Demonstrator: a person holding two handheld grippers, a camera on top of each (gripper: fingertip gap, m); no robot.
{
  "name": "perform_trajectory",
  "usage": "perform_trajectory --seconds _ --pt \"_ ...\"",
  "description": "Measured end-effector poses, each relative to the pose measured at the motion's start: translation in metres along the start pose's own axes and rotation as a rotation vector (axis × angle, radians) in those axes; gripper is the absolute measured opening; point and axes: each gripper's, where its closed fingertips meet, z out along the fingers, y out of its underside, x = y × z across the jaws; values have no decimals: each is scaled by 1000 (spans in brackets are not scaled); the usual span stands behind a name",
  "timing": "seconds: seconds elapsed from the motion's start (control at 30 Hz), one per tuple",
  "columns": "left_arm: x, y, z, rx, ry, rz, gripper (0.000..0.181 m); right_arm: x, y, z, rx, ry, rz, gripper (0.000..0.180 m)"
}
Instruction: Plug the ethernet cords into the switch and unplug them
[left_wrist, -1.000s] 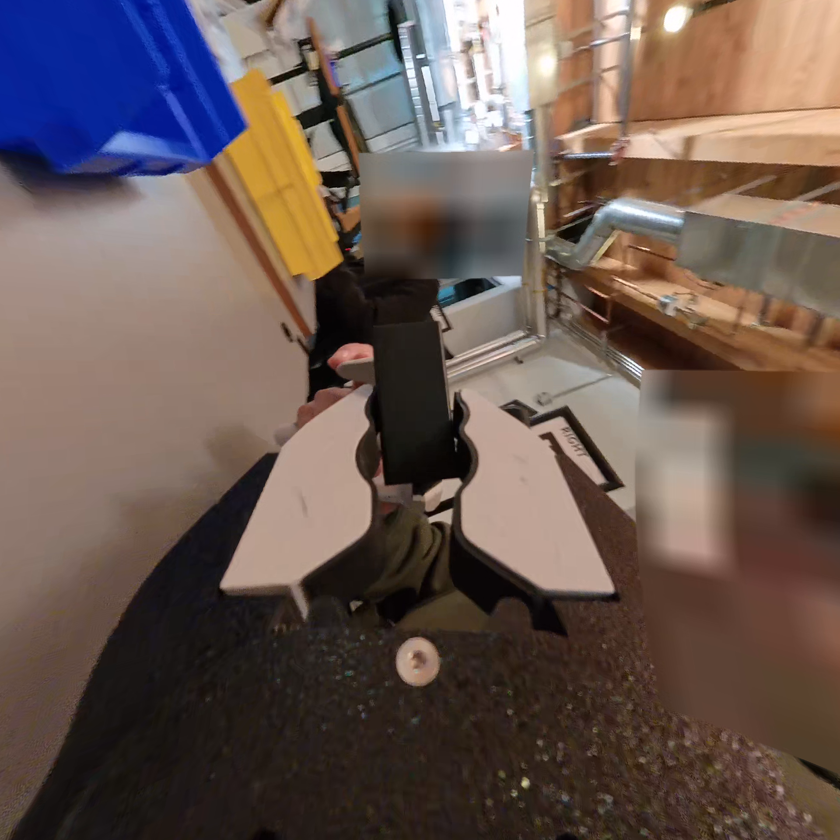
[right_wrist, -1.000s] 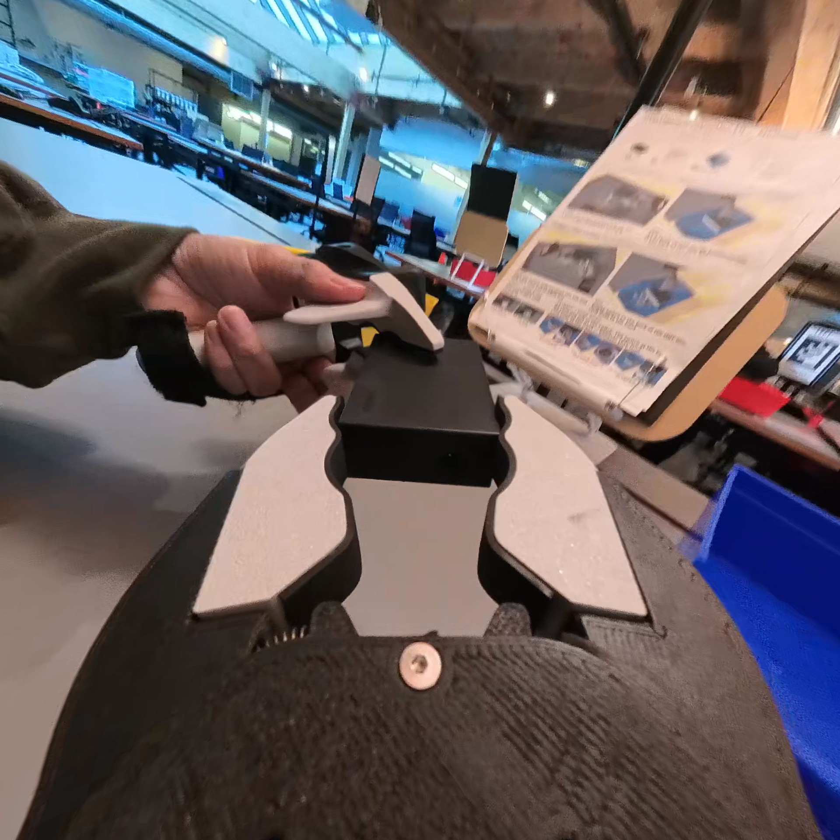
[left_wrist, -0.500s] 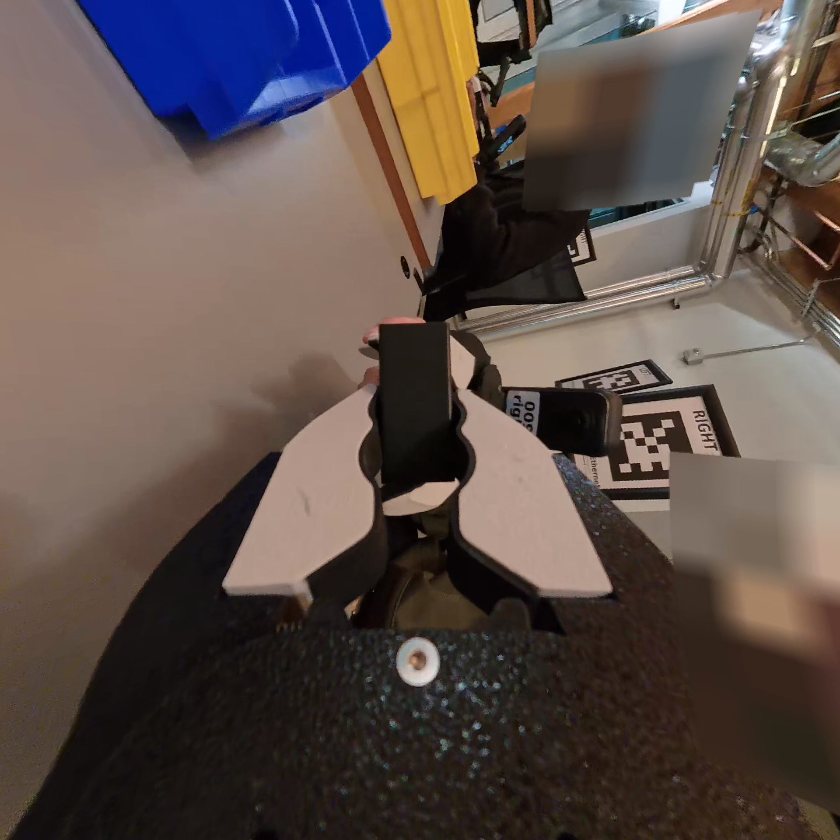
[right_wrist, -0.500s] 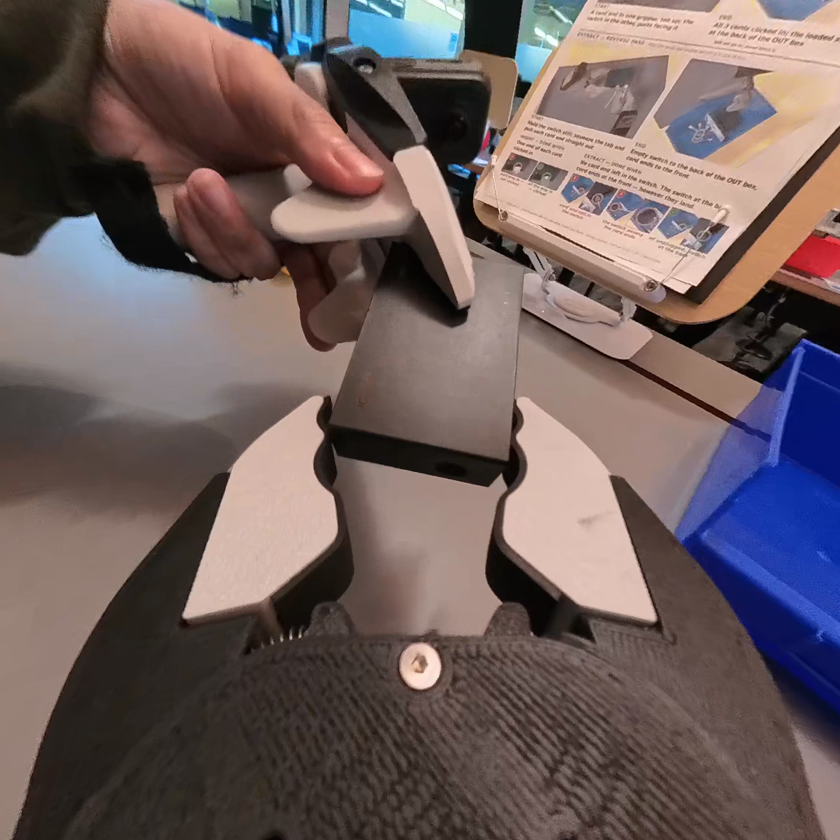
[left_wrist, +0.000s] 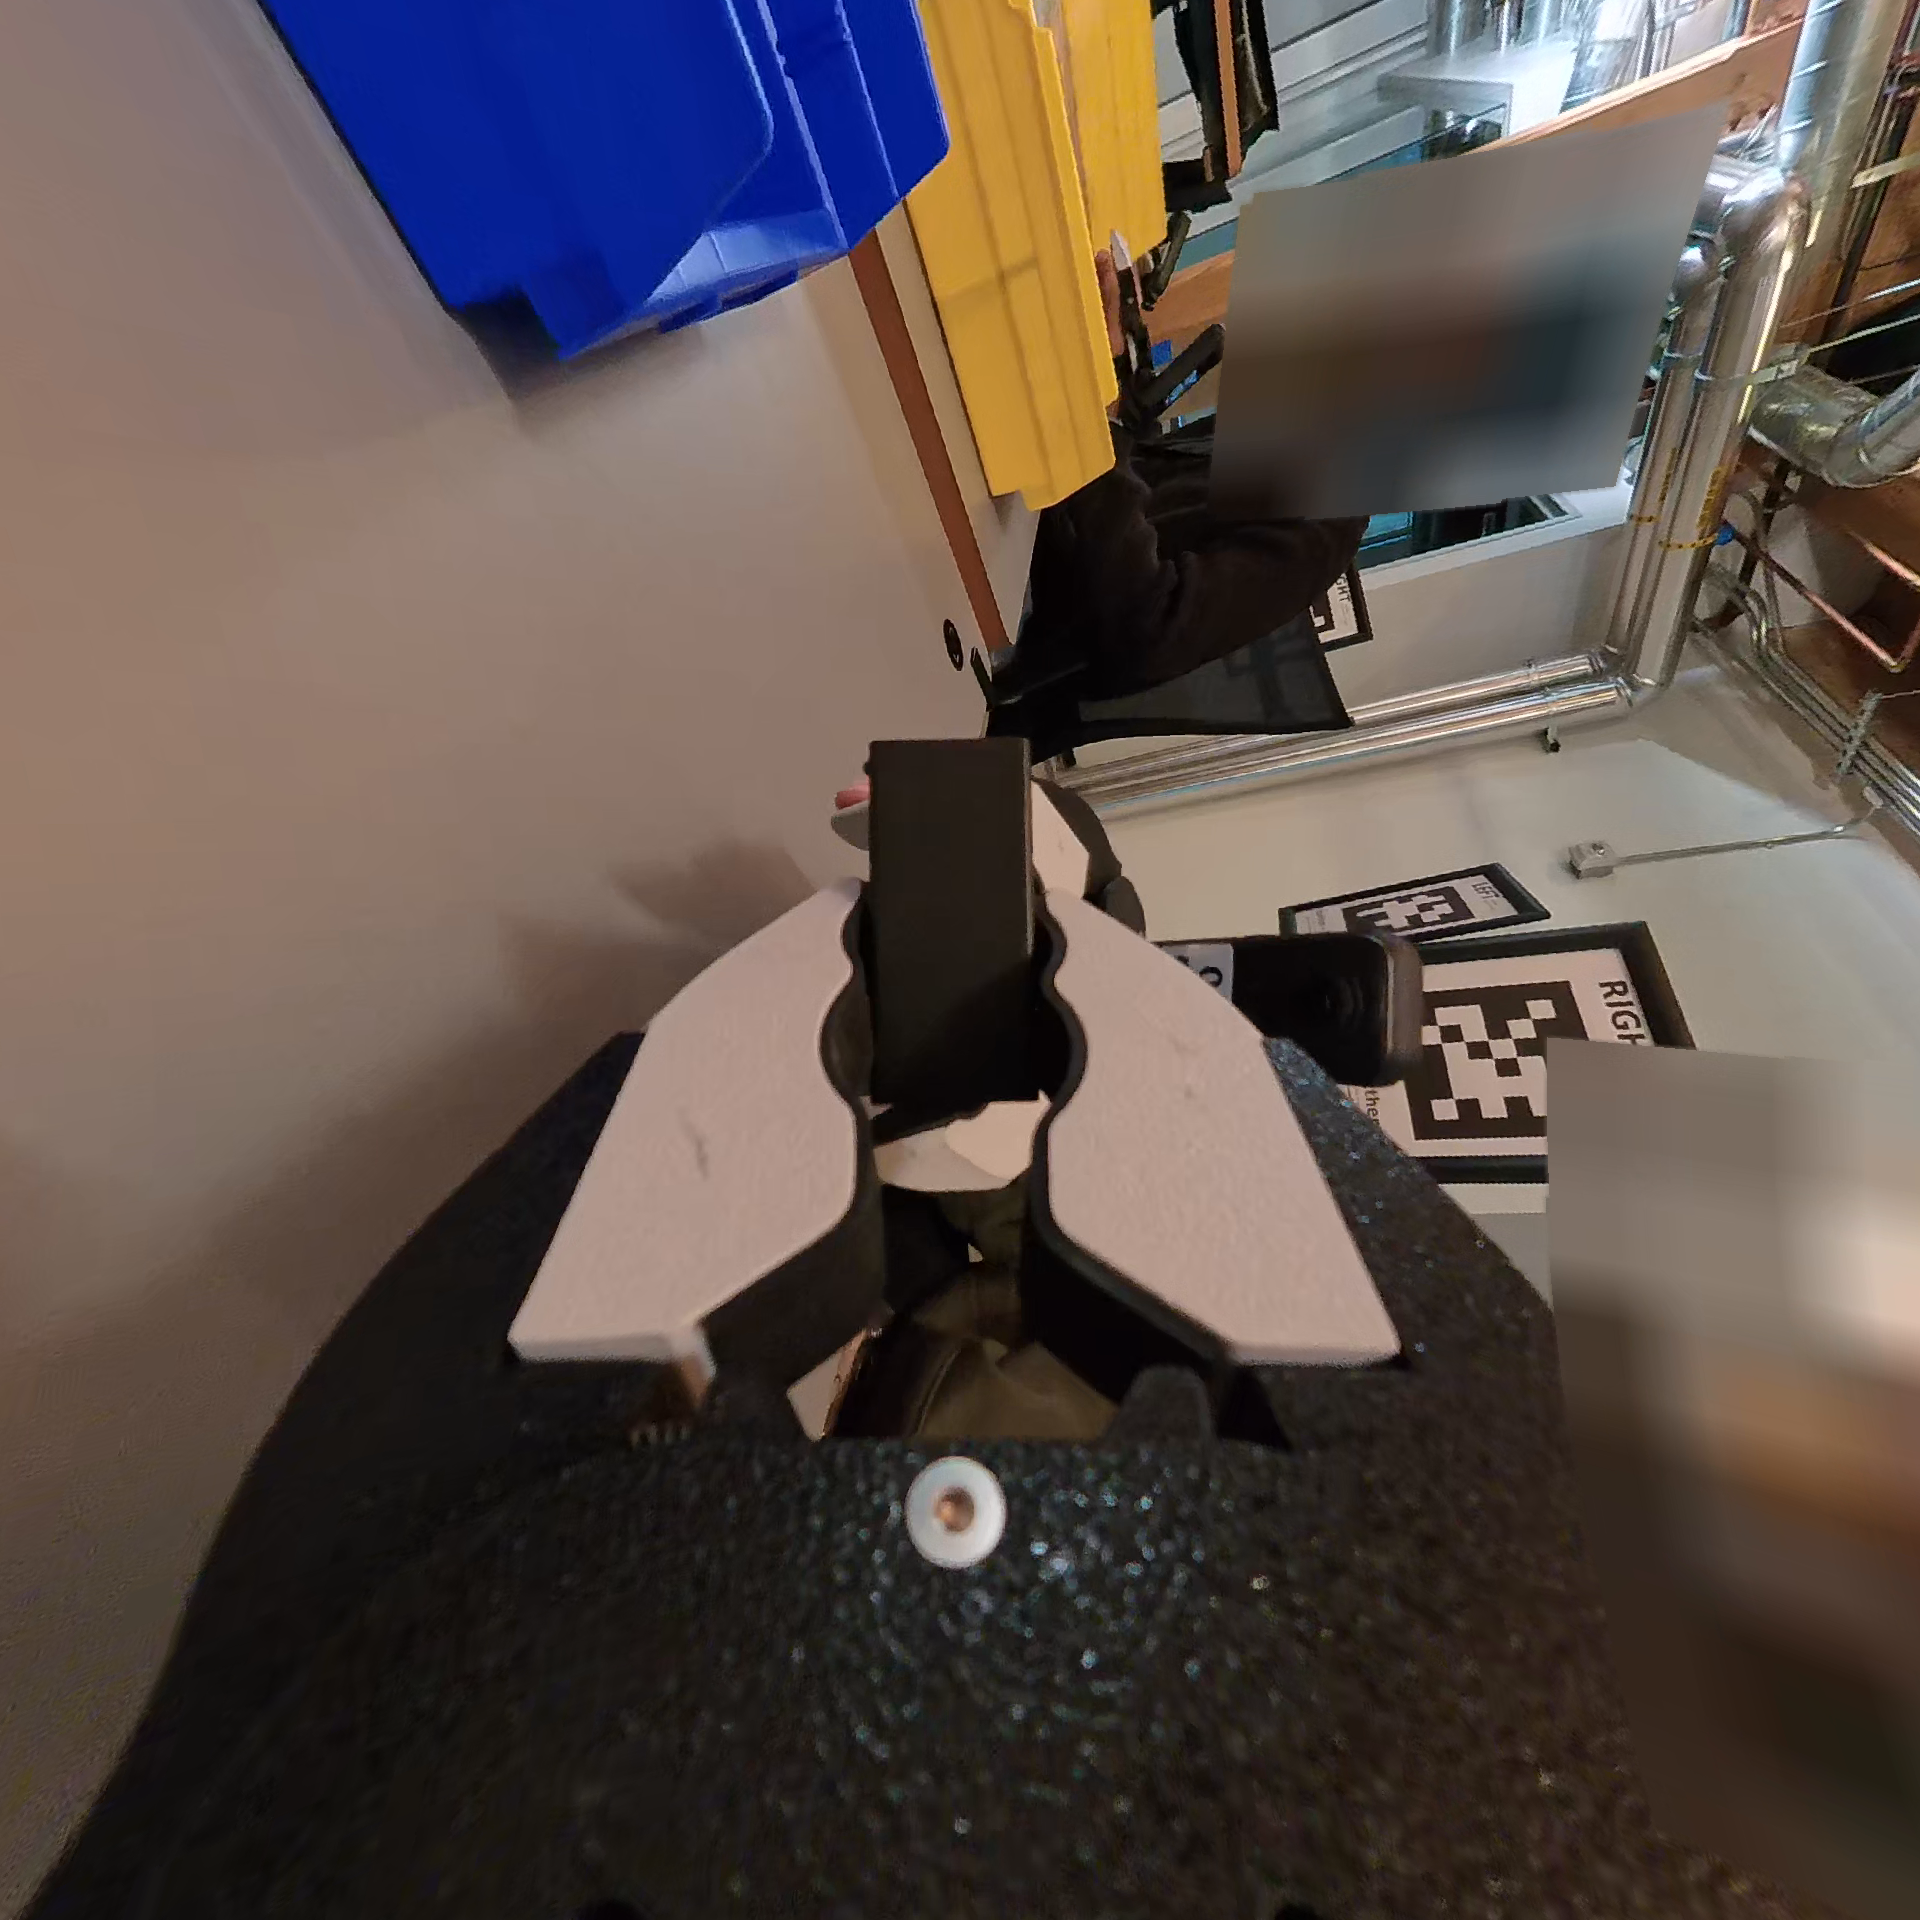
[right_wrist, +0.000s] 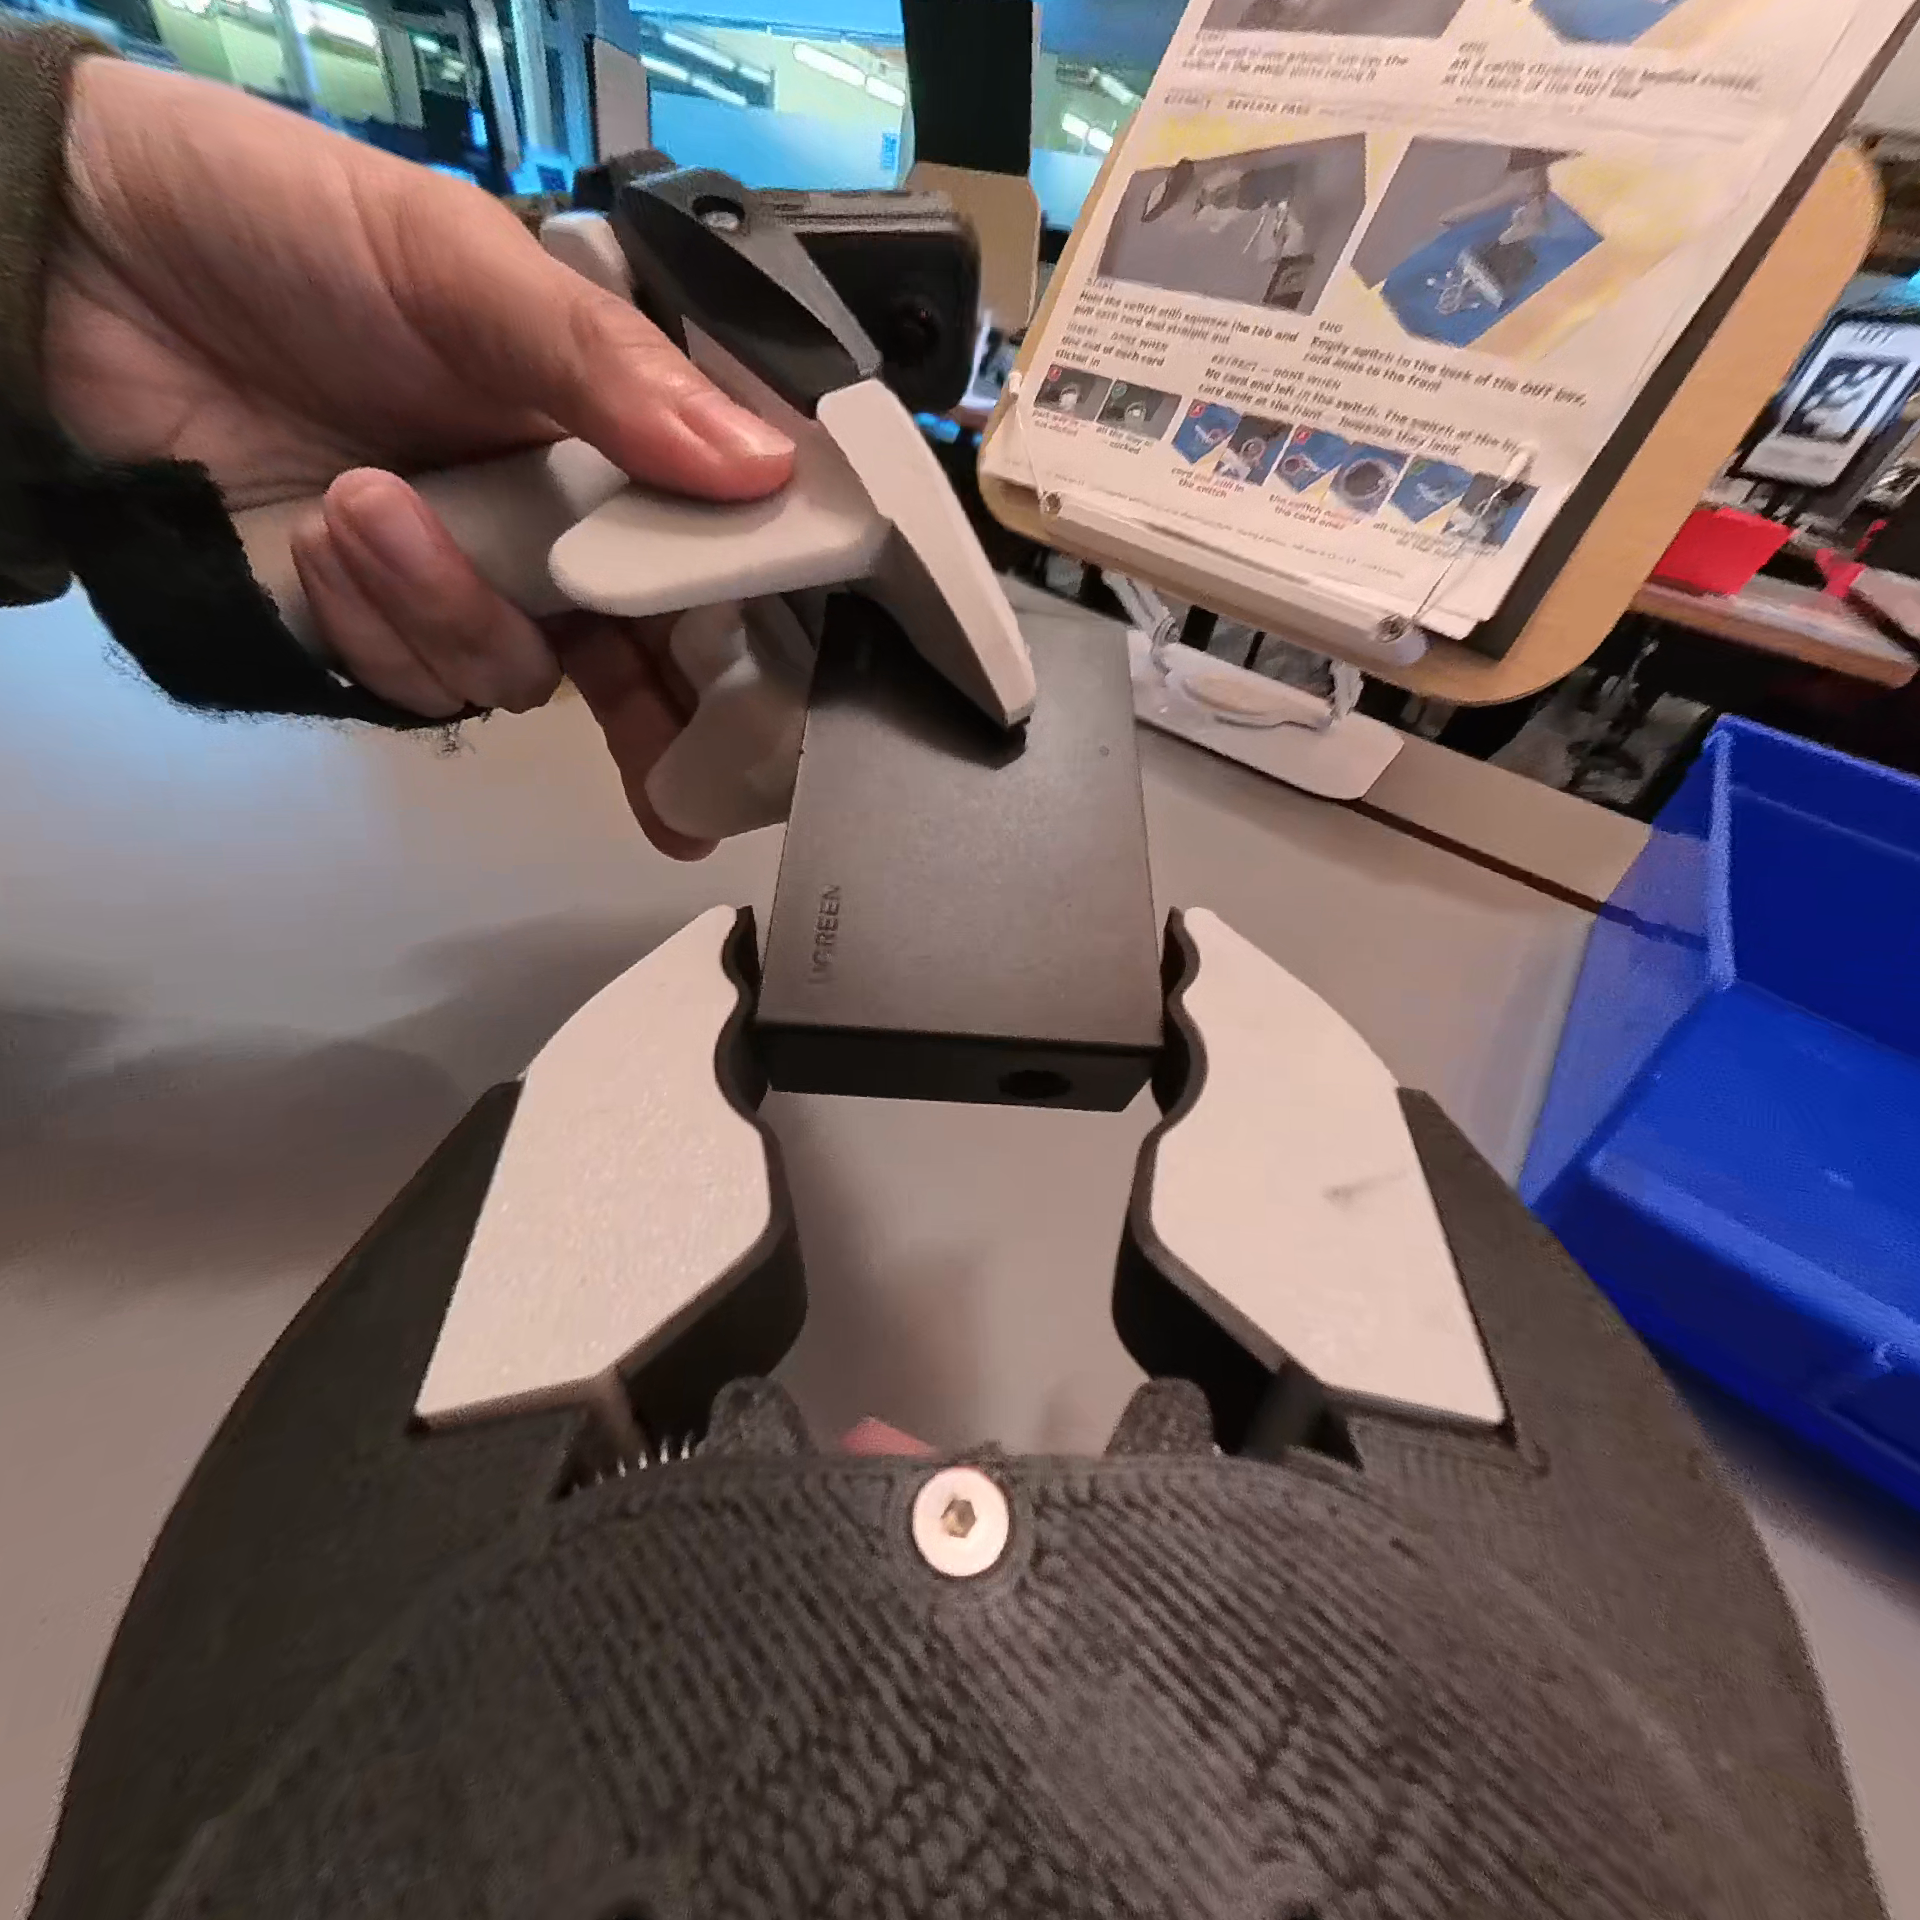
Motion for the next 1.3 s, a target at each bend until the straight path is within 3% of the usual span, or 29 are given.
perform_trajectory --seconds 0.2,0.3,0.43,0.7,0.9,1.07,1.23,1.3 --pt "7 -6 0 43 68 -42 26 9 -23 -13 226 81 -67 67" --pt "11 -6 0 50 97 -60 26 12 -24 -15 258 87 -66 72" --pt "16 -3 4 32 105 -50 27 8 -28 -18 338 61 -8 65" --pt "17 -5 4 23 70 -29 26 8 -29 -19 332 7 71 62" --pt "20 -7 6 86 136 -64 29 12 -36 -25 357 -20 156 62" --pt "24 -13 -7 138 104 165 40 23 -36 -28 373 -105 394 62" --pt "11 -12 -25 125 -254 701 60 36 -38 -33 373 -124 450 62" --pt "10 -5 -25 77 -312 808 64 39 -38 -33 378 -114 469 62"
